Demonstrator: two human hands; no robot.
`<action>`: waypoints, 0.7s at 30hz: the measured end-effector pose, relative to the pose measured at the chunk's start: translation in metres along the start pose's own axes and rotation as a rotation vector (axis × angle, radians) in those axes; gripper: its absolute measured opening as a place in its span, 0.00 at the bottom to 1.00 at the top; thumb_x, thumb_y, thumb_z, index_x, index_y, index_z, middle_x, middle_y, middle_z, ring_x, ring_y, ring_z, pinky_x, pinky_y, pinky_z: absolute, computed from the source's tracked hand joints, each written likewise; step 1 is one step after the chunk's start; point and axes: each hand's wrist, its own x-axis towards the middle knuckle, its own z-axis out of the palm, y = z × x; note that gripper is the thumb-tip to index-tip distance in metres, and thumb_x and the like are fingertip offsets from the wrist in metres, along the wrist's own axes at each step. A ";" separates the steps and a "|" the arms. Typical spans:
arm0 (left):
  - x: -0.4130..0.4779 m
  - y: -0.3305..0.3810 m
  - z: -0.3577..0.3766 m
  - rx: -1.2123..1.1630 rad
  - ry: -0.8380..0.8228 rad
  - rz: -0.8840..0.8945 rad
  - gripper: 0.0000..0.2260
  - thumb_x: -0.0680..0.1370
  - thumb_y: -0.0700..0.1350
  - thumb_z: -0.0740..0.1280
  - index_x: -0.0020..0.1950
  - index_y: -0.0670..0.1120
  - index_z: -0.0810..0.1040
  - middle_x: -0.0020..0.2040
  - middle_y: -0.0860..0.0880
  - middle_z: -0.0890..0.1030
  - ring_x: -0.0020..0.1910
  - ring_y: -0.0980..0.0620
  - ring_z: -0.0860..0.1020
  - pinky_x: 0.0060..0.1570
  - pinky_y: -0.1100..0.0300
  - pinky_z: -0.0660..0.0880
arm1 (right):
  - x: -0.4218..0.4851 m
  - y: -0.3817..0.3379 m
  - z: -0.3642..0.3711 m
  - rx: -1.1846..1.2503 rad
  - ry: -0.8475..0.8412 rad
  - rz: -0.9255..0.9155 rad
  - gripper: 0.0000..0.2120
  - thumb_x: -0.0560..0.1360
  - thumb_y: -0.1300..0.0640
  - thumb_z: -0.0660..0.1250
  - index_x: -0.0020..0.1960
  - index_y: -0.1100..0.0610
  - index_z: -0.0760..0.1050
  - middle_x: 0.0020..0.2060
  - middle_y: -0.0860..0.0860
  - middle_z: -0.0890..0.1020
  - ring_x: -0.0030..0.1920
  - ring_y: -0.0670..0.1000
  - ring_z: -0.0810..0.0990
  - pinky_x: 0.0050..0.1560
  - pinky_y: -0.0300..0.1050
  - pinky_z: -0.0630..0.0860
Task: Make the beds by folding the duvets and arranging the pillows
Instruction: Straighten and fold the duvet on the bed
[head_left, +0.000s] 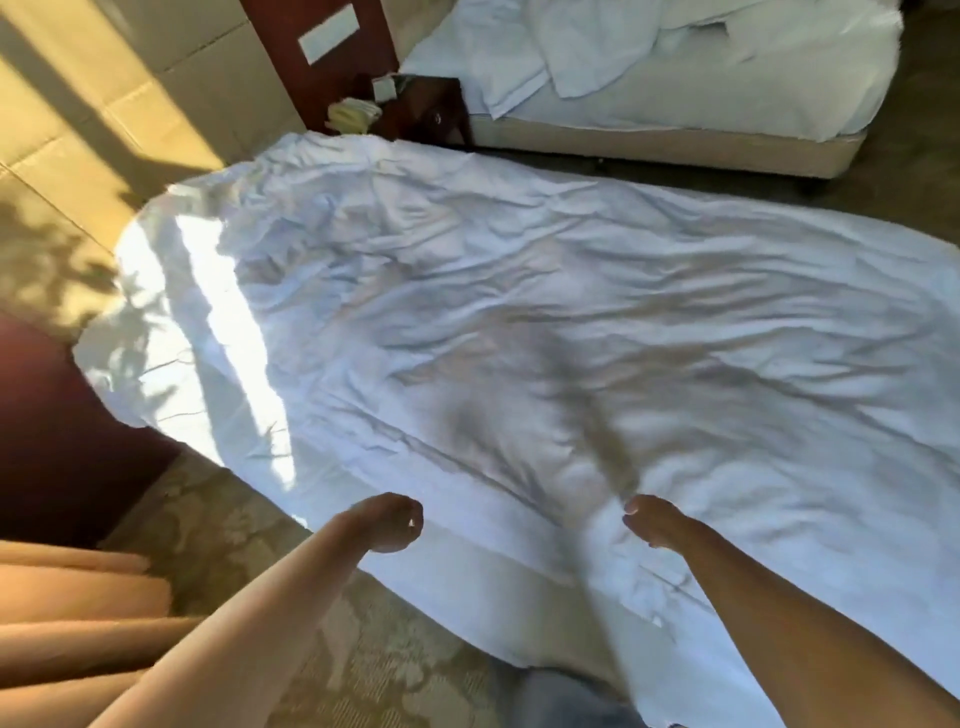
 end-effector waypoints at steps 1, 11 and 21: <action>0.006 -0.026 -0.004 -0.008 0.002 -0.039 0.15 0.82 0.47 0.53 0.67 0.49 0.71 0.67 0.48 0.73 0.63 0.47 0.72 0.58 0.57 0.70 | 0.007 -0.033 -0.001 0.010 -0.015 -0.052 0.19 0.80 0.60 0.56 0.70 0.63 0.65 0.68 0.59 0.70 0.68 0.57 0.70 0.63 0.42 0.67; 0.132 -0.245 -0.020 0.233 0.058 -0.123 0.27 0.80 0.45 0.60 0.77 0.52 0.52 0.72 0.45 0.61 0.65 0.43 0.70 0.58 0.51 0.73 | 0.098 -0.267 0.099 -0.240 0.011 -0.275 0.21 0.81 0.54 0.55 0.73 0.54 0.60 0.70 0.57 0.67 0.69 0.57 0.66 0.67 0.48 0.65; 0.364 -0.421 -0.058 0.814 0.262 0.532 0.28 0.65 0.49 0.64 0.67 0.52 0.72 0.64 0.38 0.75 0.57 0.34 0.76 0.59 0.23 0.52 | 0.186 -0.341 0.216 -0.498 0.411 0.021 0.31 0.55 0.64 0.71 0.59 0.58 0.77 0.51 0.63 0.82 0.50 0.65 0.82 0.51 0.61 0.78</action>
